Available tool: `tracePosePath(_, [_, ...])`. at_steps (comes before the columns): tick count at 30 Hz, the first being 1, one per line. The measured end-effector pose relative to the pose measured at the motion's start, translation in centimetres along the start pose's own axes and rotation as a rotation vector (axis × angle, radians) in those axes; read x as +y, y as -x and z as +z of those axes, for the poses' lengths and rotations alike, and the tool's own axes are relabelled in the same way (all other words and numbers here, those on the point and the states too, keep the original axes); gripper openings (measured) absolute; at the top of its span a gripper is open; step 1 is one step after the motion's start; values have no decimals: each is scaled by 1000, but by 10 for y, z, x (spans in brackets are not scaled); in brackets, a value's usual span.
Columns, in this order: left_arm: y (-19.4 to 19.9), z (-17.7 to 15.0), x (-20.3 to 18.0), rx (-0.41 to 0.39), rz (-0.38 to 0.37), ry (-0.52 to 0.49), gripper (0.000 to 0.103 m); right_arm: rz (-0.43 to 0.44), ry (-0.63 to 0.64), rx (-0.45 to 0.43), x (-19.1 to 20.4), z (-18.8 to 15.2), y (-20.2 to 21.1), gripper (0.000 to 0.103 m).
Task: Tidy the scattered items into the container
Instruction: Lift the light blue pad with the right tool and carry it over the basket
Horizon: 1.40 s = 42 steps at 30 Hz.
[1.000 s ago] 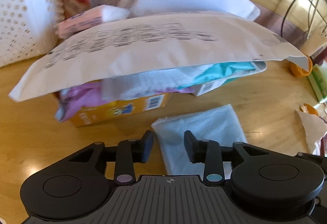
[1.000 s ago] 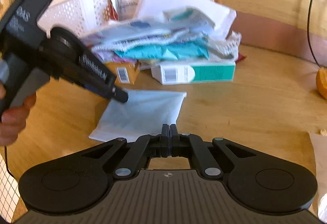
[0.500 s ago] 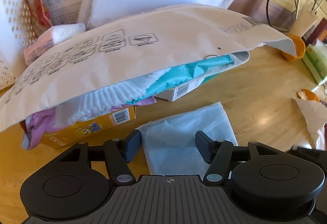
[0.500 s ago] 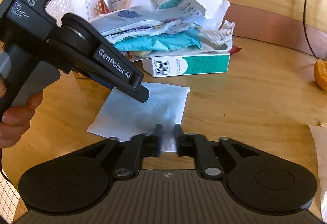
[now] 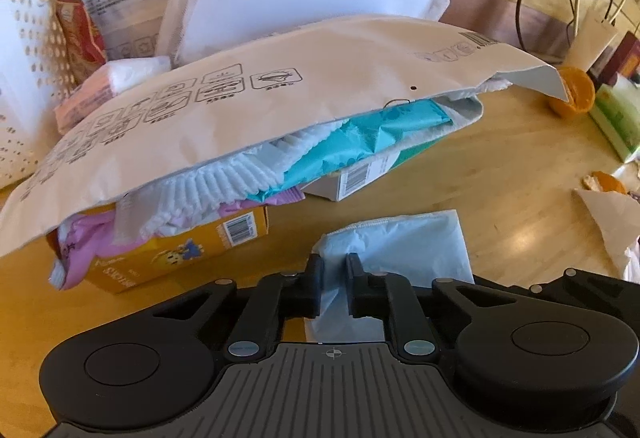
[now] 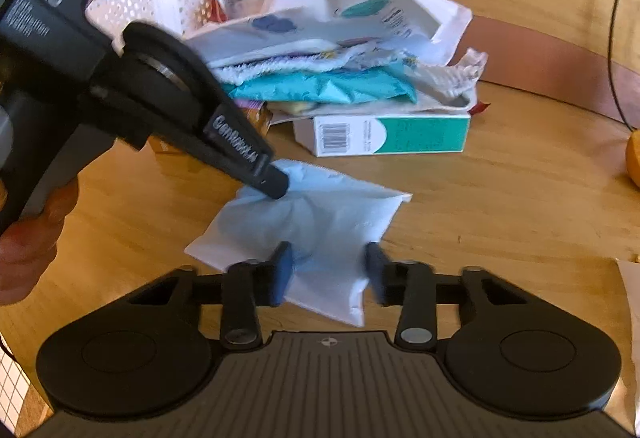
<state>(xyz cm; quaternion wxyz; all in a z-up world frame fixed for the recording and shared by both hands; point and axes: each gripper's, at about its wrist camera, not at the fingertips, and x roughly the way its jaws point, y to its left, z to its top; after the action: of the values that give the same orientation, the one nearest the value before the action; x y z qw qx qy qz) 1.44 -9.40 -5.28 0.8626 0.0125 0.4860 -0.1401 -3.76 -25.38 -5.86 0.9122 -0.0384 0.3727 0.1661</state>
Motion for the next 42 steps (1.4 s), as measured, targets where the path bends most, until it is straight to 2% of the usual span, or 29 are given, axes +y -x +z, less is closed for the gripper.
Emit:
tracePosePath(1, [2,-1,1,0,1,2,71,-2,-6,1,-2,1,1,19])
tracePosePath(2, [0,0,-1,2,-4,3,70,0,-13,4,-4,1,1,17])
tracePosePath(7, [11,-4,-3,-4,-9,28,70,2,-12,1,-2,3,8,13])
tracePosePath(15, [48,-8,2,-71,21,26,70,36,24,-36,10,21,22,13])
tracePosePath(27, [102,-12,15,-173,93,99,70,123,136,-118,33,49,50,12])
tracePosePath(42, [162,-14,15,-305,235,197,70,272,257,-224,43,79,74,12])
